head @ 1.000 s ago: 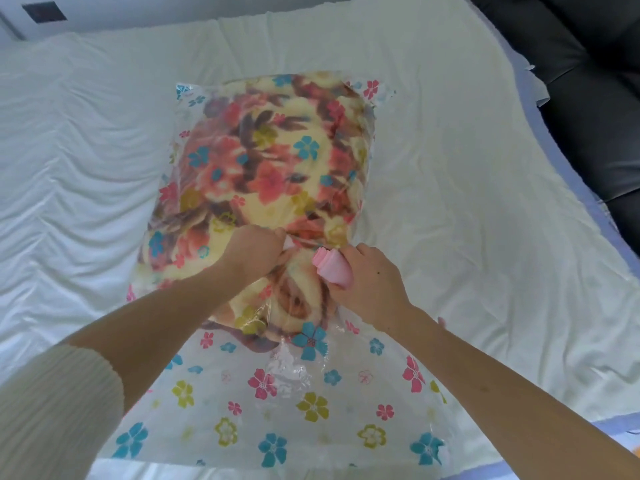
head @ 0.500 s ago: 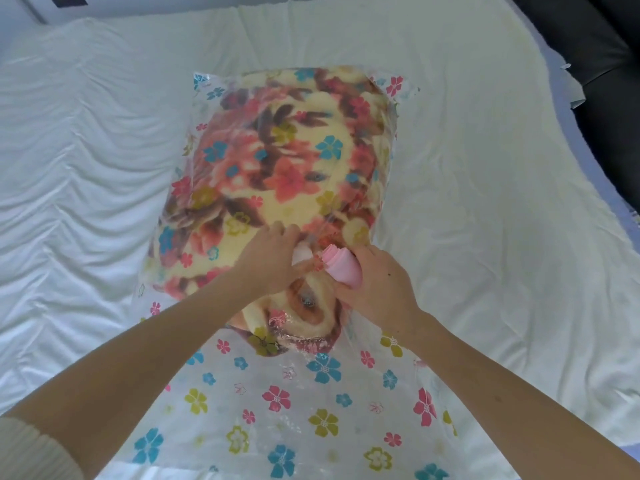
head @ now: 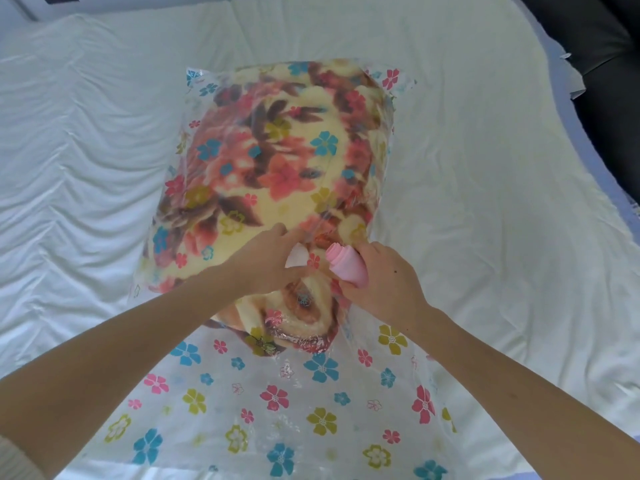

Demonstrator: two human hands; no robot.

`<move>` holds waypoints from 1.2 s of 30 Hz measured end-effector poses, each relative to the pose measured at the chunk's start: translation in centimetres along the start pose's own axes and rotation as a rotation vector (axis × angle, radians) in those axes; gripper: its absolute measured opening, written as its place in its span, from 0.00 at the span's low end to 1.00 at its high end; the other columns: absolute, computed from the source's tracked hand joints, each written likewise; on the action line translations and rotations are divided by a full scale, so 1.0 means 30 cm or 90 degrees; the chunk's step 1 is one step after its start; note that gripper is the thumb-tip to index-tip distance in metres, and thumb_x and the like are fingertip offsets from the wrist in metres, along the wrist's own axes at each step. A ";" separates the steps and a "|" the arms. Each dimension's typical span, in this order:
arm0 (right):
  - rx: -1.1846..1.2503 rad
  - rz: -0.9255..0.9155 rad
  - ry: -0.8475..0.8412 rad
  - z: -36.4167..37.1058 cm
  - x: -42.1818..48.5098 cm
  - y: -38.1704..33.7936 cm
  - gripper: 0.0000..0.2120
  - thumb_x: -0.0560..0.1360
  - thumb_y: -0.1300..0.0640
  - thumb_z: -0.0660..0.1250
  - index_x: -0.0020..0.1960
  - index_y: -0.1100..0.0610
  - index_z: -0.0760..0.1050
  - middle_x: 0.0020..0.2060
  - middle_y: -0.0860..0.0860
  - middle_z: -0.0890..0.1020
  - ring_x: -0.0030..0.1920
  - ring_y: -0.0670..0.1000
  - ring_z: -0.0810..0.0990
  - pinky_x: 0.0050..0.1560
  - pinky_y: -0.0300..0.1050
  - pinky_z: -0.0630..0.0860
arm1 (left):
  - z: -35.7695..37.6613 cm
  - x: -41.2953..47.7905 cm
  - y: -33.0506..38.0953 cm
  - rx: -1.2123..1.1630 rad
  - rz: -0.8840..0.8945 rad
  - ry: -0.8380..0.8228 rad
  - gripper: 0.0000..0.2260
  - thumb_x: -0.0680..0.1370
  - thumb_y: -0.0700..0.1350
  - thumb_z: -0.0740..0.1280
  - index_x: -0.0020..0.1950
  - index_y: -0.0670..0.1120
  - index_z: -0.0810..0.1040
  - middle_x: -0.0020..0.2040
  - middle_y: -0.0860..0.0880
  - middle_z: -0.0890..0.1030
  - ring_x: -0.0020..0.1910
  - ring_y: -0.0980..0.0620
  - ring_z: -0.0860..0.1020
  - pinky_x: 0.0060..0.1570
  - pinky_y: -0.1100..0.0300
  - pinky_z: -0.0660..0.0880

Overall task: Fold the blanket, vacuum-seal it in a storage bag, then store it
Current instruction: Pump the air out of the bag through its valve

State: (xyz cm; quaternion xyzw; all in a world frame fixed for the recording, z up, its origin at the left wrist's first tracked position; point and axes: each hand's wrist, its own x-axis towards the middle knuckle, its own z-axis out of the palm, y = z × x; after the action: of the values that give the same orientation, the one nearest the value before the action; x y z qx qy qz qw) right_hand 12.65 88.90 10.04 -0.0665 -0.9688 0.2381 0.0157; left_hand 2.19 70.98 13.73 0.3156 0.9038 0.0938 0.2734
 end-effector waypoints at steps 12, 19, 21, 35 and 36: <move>-0.010 -0.014 0.048 0.014 -0.031 0.037 0.20 0.67 0.46 0.73 0.53 0.57 0.75 0.40 0.49 0.77 0.38 0.51 0.75 0.35 0.41 0.69 | 0.005 0.032 0.034 -0.369 -0.271 0.025 0.12 0.81 0.46 0.55 0.46 0.38 0.71 0.32 0.40 0.80 0.25 0.47 0.74 0.25 0.63 0.73; 0.030 0.078 0.028 -0.056 -0.096 0.116 0.15 0.68 0.49 0.70 0.51 0.55 0.73 0.40 0.48 0.75 0.40 0.51 0.74 0.37 0.44 0.72 | -0.075 0.015 0.131 -0.343 -0.156 0.142 0.07 0.78 0.50 0.64 0.52 0.49 0.73 0.39 0.46 0.81 0.31 0.52 0.77 0.27 0.64 0.73; 0.048 0.173 0.043 -0.091 -0.150 0.188 0.14 0.68 0.50 0.70 0.50 0.54 0.73 0.40 0.47 0.76 0.39 0.50 0.75 0.38 0.44 0.74 | -0.047 0.071 0.263 -0.353 -0.055 0.107 0.10 0.77 0.52 0.65 0.53 0.48 0.73 0.39 0.47 0.81 0.34 0.51 0.78 0.34 0.61 0.74; 0.102 0.465 0.071 -0.111 -0.300 0.711 0.12 0.67 0.52 0.72 0.45 0.55 0.72 0.38 0.50 0.77 0.40 0.54 0.76 0.38 0.44 0.69 | 0.609 0.603 0.653 -0.228 -0.065 -0.048 0.22 0.76 0.52 0.67 0.66 0.44 0.70 0.57 0.42 0.78 0.60 0.43 0.75 0.54 0.58 0.68; 0.104 0.449 0.061 -0.112 -0.286 0.708 0.13 0.67 0.52 0.72 0.46 0.55 0.72 0.39 0.50 0.78 0.40 0.54 0.76 0.39 0.45 0.69 | 0.585 0.601 0.643 -0.247 -0.102 -0.007 0.21 0.77 0.54 0.64 0.66 0.44 0.71 0.58 0.42 0.79 0.59 0.44 0.75 0.54 0.58 0.68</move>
State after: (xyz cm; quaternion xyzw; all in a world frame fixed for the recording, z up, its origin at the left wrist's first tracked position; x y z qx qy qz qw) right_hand 23.93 107.91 3.19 -0.4064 -0.8620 0.3024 -0.0167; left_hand 10.16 97.24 -2.13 0.1842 0.8896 0.2425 0.3404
